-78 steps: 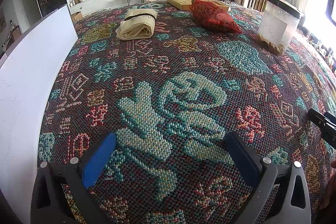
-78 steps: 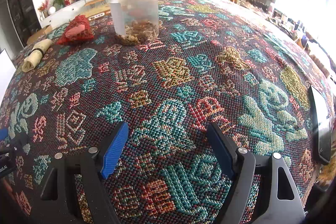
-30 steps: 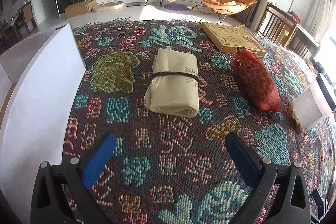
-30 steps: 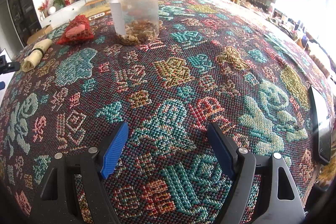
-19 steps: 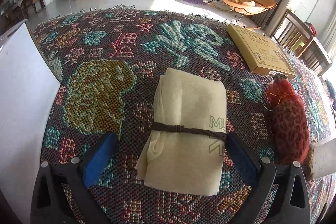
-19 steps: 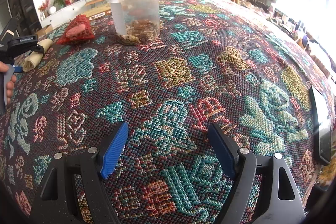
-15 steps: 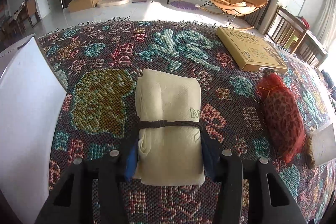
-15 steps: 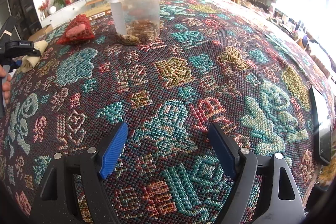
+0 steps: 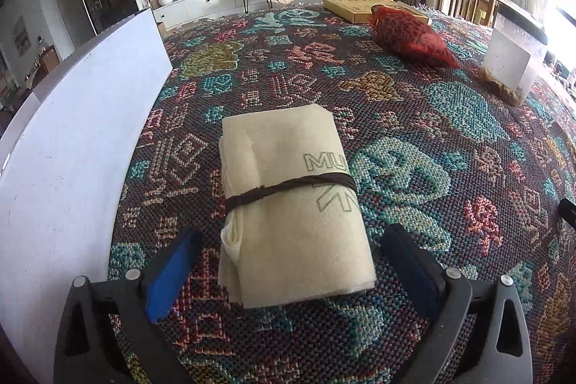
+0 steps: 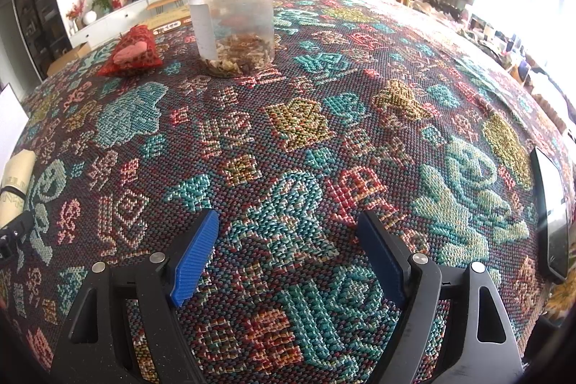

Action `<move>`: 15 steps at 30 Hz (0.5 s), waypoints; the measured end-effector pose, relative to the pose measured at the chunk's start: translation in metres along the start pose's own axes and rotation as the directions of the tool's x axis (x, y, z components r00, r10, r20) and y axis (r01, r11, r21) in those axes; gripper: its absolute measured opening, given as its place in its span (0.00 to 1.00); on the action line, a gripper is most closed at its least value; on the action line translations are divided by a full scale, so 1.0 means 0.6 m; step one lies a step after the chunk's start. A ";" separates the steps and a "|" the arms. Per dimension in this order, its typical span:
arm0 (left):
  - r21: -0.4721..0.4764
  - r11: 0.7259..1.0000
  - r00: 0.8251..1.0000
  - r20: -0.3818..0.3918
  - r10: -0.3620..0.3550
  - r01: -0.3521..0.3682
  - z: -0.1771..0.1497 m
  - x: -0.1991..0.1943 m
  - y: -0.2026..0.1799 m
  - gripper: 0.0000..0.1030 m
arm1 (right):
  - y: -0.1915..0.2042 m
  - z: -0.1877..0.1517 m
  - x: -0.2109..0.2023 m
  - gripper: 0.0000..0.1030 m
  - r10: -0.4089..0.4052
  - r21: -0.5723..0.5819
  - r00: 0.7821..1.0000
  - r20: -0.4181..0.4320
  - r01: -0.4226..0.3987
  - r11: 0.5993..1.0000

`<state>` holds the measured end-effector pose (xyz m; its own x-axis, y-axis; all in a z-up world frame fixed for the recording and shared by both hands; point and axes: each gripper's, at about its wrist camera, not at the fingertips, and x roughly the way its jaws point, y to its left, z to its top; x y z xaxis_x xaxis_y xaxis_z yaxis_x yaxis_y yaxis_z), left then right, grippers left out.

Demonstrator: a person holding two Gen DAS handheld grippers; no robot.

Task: Organize soft objects
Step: 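Grasp the red mesh bag with the right tool while the left tool holds the cloth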

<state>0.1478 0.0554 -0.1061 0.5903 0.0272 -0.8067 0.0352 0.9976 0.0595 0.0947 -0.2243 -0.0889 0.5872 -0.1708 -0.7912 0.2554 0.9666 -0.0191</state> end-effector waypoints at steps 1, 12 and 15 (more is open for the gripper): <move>-0.026 0.999 1.000 -0.013 -0.020 0.020 0.002 0.004 0.006 1.00 | 0.000 0.000 0.000 0.80 -0.001 0.000 1.000 0.000 0.001 1.000; -0.060 0.997 0.999 -0.011 -0.041 0.040 0.005 0.011 0.016 1.00 | 0.061 0.020 -0.017 0.80 0.138 -0.101 0.990 0.035 -0.133 0.986; -0.060 0.997 0.999 -0.011 -0.041 0.040 0.004 0.011 0.016 1.00 | 0.138 0.089 -0.022 0.80 0.280 -0.220 0.959 0.048 -0.263 0.939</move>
<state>0.1539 0.0647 -0.1093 0.5796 -0.0131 -0.8148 0.0104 0.9999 -0.0087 0.1492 -0.1521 -0.0475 0.6716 0.0979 -0.7344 -0.0835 0.9949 0.0563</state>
